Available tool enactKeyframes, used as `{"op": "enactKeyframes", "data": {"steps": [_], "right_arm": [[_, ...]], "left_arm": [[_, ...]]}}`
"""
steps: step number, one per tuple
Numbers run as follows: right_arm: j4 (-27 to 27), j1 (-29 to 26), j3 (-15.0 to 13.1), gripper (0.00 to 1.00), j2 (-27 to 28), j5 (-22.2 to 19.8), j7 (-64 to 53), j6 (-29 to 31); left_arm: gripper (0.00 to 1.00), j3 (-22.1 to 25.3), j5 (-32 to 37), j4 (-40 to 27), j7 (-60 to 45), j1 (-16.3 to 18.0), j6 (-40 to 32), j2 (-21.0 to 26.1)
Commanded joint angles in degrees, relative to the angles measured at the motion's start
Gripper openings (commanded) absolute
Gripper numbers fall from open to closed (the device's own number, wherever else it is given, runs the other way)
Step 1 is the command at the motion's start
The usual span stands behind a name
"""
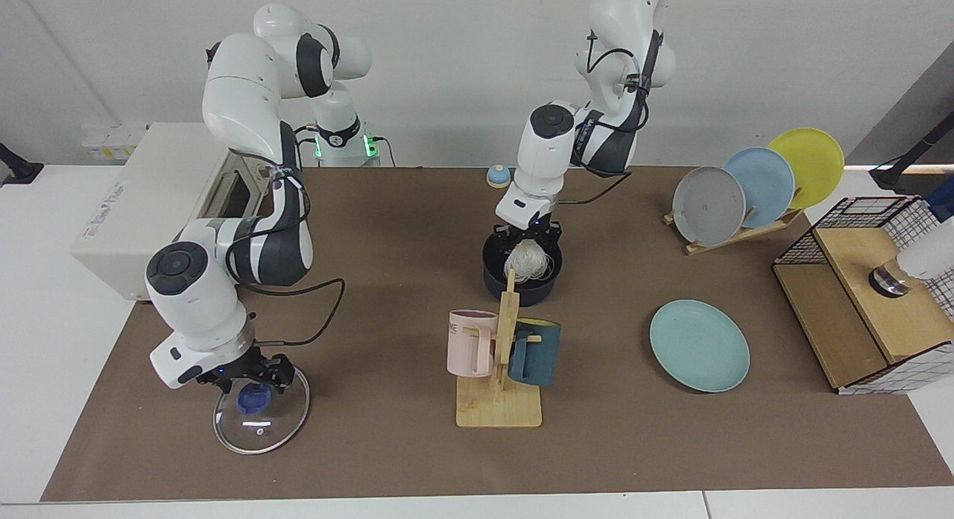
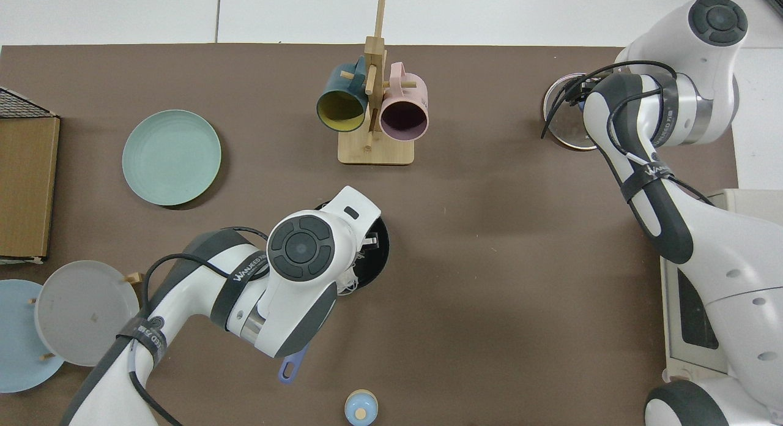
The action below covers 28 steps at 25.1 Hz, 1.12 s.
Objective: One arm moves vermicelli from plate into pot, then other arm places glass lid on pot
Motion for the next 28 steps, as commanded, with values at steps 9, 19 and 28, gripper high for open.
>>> {"op": "enactKeyframes", "data": {"steps": [9,19,28], "right_arm": [[-0.41,-0.93,0.62,0.99,2.37,0.16,-1.6,5.56],[-1.47,-1.02,0.71,0.99,2.28,0.25,-1.6,6.97],[-1.55,-0.85,0.71,0.08,2.01,0.6,-1.34,6.89]], "left_arm": [[1.0,0.81,5.89,-1.68,-4.14,-1.09,3.15,-1.07],[1.0,1.68,5.8,3.5,9.29,6.11,-5.55,-4.84],[1.0,1.77,5.98,5.52,26.07,13.4,-5.73,-6.78]]}}
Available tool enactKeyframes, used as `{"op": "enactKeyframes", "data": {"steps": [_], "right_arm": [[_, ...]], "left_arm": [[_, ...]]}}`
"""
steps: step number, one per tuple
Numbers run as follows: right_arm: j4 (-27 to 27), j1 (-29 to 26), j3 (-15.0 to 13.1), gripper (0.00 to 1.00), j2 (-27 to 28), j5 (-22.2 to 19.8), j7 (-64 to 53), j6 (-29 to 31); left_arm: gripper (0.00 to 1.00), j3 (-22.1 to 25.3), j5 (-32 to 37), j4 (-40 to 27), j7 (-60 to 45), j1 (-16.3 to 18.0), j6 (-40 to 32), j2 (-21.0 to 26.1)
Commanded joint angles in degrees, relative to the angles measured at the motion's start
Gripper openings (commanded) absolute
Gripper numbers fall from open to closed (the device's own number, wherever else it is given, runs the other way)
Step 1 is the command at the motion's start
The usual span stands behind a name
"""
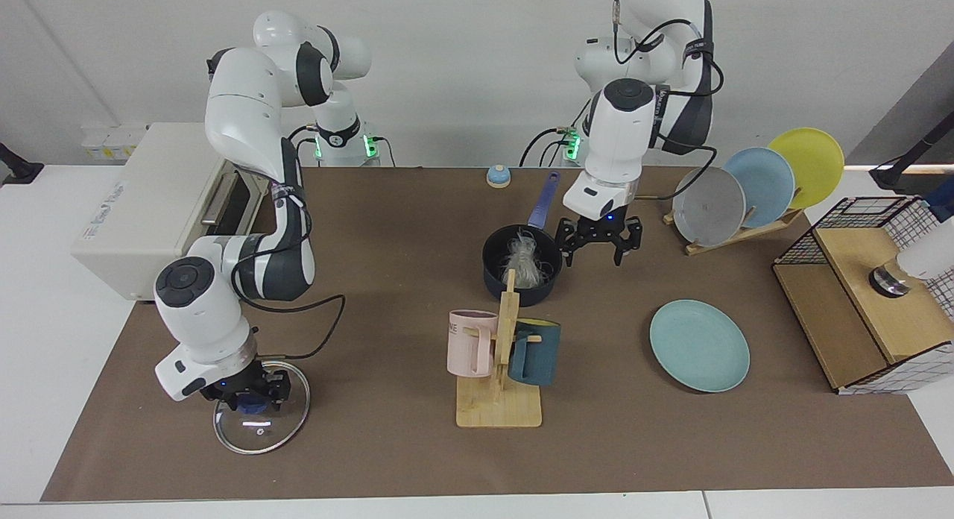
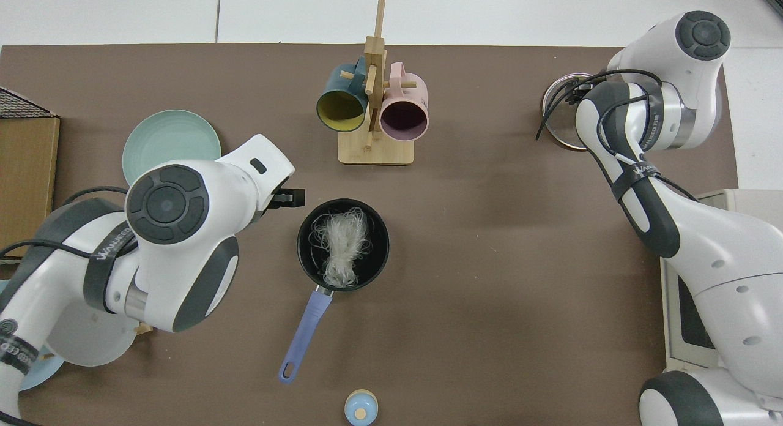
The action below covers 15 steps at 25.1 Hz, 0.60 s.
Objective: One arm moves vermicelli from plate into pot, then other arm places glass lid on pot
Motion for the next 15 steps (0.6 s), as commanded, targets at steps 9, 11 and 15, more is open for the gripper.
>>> {"op": "enactKeyframes", "data": {"steps": [9,11,15], "right_arm": [[-1.1,0.39,0.64,0.0,-2.48,0.74,-1.04,0.76],[-1.45,1.01,0.72,0.0,-4.58,0.66,-0.6,0.07],[-6.96,3.46,0.64,0.0,-11.69,0.57,2.64,-2.39]], "left_arm": [[1.0,-0.32,1.22,8.69,19.63,8.71,-9.93,-1.2],[1.0,-0.23,0.87,11.24,19.11,9.42,-14.67,-1.2],[1.0,-0.23,-0.53,12.13,18.14,11.44,-19.08,-2.16]]}}
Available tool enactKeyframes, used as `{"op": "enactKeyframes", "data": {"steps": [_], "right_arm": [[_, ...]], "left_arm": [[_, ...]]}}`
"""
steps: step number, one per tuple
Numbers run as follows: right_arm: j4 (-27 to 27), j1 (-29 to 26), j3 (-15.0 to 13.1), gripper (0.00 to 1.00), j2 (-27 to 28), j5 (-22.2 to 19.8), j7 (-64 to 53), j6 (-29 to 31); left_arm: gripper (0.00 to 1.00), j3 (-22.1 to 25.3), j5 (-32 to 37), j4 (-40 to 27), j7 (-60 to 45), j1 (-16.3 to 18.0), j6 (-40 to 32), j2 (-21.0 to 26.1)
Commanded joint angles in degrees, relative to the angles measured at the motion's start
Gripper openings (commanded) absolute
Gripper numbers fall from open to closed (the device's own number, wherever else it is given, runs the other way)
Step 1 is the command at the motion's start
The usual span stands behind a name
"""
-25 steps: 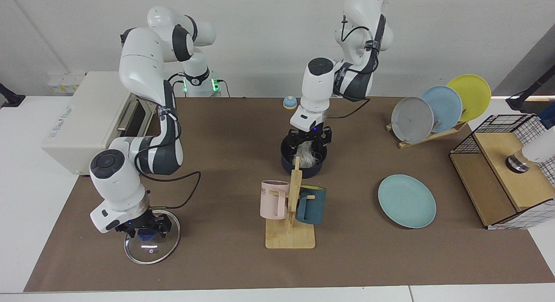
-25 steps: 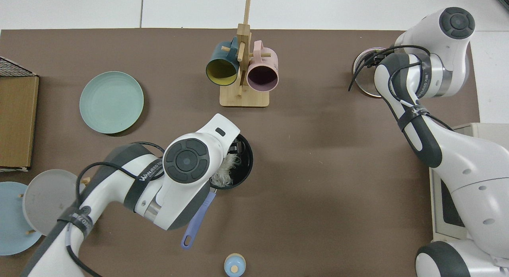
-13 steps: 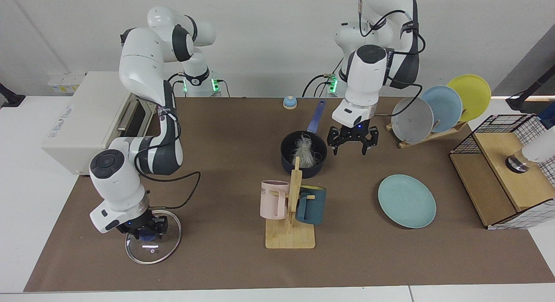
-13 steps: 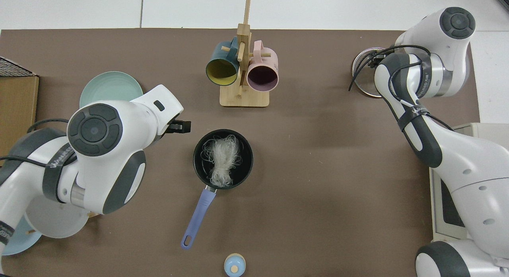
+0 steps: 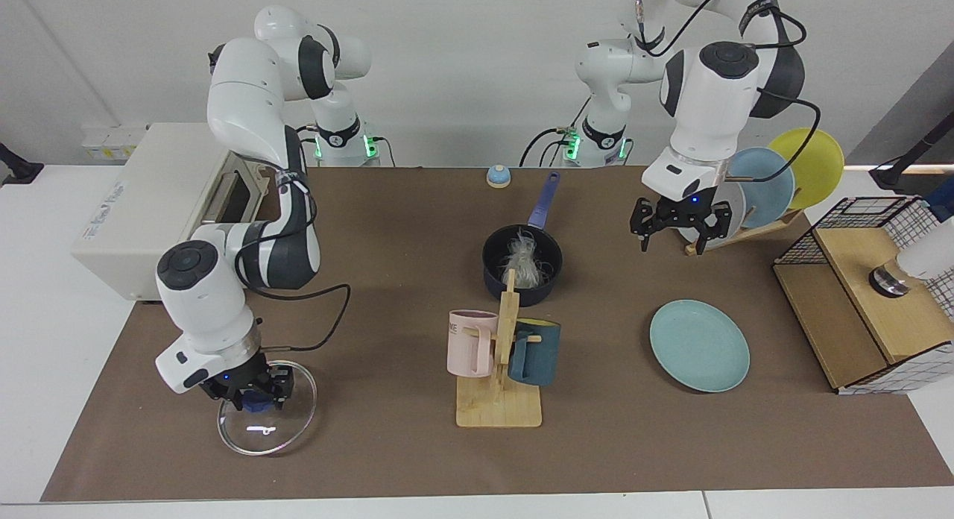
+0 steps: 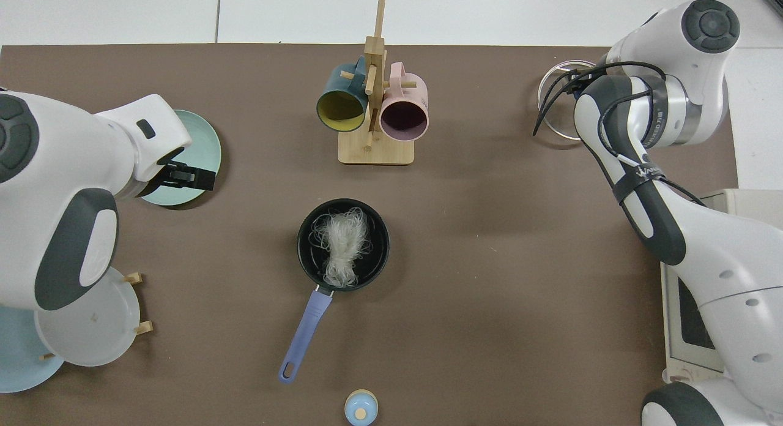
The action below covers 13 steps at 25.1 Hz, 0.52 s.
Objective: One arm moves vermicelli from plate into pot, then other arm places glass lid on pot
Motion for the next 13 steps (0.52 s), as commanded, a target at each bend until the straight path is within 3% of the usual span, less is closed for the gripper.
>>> {"op": "enactKeyframes", "data": {"steps": [1,6,13], "right_arm": [[-9.09,3.28,0.15,0.0,-10.79,0.42,4.17,-2.51],[-17.63,8.3,0.06,0.0,-20.03,0.33,12.88,-4.27],[-21.5,19.97,-0.03,0.0,-26.28,-0.63,28.6,-10.08]], "left_arm": [[1.0,-0.44,-0.78,1.81,-0.65,2.41,-5.54,-1.35],[1.0,-0.53,-1.04,2.43,-0.56,4.17,-9.41,-2.75],[1.0,-0.27,-2.89,4.62,-0.74,5.67,-16.08,-4.86]]}}
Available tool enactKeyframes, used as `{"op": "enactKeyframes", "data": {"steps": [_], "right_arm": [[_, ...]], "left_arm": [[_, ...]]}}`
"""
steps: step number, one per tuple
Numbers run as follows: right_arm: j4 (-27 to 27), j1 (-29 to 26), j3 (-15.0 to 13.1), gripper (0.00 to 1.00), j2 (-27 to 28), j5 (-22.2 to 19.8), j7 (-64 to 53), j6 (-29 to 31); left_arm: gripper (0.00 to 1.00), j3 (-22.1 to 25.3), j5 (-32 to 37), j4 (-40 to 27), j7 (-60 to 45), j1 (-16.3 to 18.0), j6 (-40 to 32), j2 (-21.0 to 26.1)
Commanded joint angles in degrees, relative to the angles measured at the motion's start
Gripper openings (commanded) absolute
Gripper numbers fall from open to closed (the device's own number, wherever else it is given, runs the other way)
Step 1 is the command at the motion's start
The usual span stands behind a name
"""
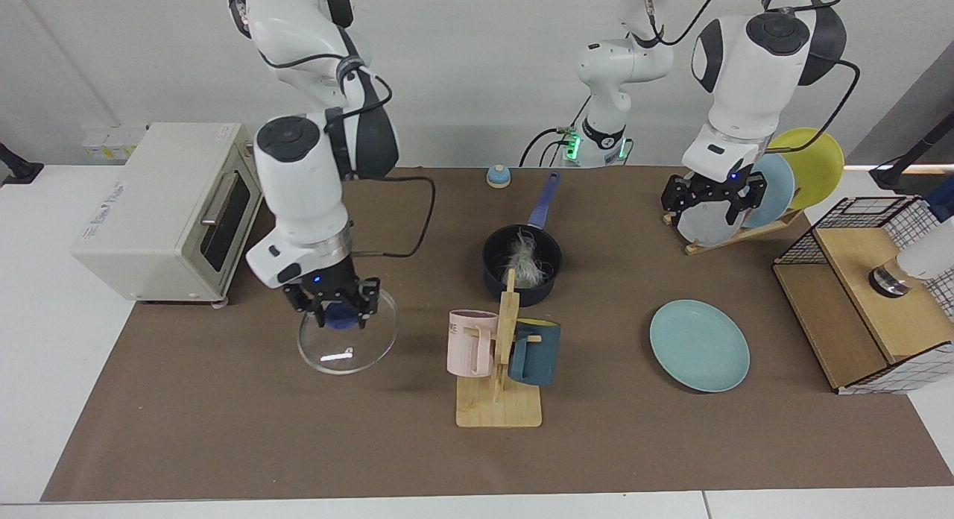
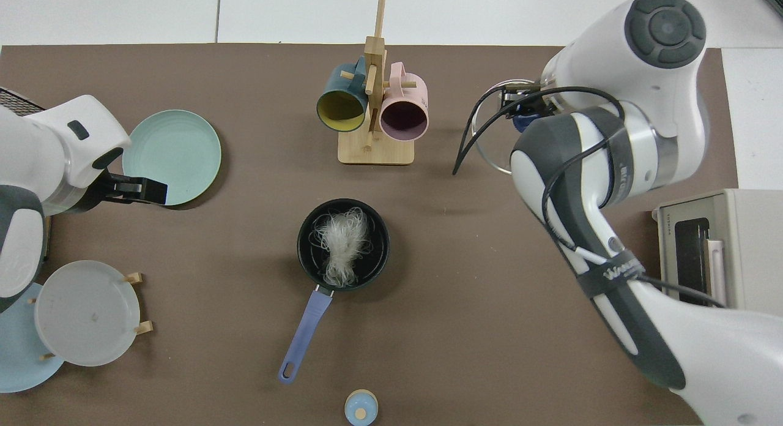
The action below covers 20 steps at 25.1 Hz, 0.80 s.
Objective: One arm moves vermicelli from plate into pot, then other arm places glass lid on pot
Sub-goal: 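Carry the glass lid with the right gripper toward the black pot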
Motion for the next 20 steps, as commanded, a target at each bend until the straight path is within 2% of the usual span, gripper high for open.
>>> {"op": "enactKeyframes", "data": {"steps": [1,6,8,11,16,20], "right_arm": [[-6.43,7.86,-0.42,0.0,-5.62,-0.78,11.91,-0.7],[-6.43,14.98,-0.33,0.0,-6.5,-0.78,19.92,-1.5],[-6.43,17.79,-0.42,0.0,-6.15,-1.21,22.73,-1.32],[-6.43,21.4,-0.33,0.0,-5.27,-3.85,27.56,-1.15],[-6.25,25.7,-0.42,0.0,-4.13,-4.47,33.45,-0.53],[-5.73,28.26,-0.33,0.0,-1.93,-6.49,36.45,0.26]], "left_arm": [[1.0,0.04,-2.39,3.19,-0.35,1.21,-6.59,-1.84],[1.0,2.86,-2.56,6.18,1.06,0.51,-13.62,-1.84],[1.0,3.3,-4.75,6.89,2.98,0.59,-15.73,-1.84],[1.0,5.75,-8.45,6.89,5.37,-0.28,-15.74,-1.84],[1.0,7.6,-9.07,6.89,5.28,-1.43,-15.04,-1.76],[1.0,8.31,-9.95,11.27,5.02,-2.22,-14.51,0.08]]}}
